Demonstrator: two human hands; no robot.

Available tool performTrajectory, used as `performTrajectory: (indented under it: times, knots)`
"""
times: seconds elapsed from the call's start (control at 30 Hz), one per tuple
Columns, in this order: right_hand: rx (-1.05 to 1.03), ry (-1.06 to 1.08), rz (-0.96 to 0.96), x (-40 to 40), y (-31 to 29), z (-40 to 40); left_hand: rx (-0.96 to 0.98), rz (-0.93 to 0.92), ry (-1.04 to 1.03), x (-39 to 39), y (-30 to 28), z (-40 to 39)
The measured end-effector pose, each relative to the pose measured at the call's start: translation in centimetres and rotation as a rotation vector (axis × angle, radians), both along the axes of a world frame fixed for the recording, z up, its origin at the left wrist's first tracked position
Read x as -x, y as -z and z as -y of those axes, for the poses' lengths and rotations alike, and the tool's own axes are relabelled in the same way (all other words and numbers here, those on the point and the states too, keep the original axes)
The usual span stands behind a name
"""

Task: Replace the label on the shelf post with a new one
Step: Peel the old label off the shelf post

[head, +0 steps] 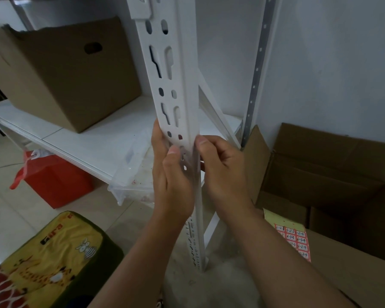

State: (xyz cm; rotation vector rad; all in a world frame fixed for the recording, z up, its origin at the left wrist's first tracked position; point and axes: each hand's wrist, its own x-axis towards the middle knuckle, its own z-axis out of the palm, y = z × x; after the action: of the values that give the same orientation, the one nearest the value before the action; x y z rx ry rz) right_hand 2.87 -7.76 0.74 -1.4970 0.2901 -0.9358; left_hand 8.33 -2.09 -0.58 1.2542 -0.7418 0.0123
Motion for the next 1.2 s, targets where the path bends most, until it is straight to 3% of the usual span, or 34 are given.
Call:
performTrajectory:
  times: [0.97,1.2]
  knots:
    - [0.296,0.207,-0.086,0.5,-0.6,0.0,-0.015,-0.01,-0.021,-0.6,0.9,0.6]
    - [0.203,0.152,-0.043,0.4,0.0,-0.2,0.077,-0.026,-0.055,-0.1,0.7,1.3]
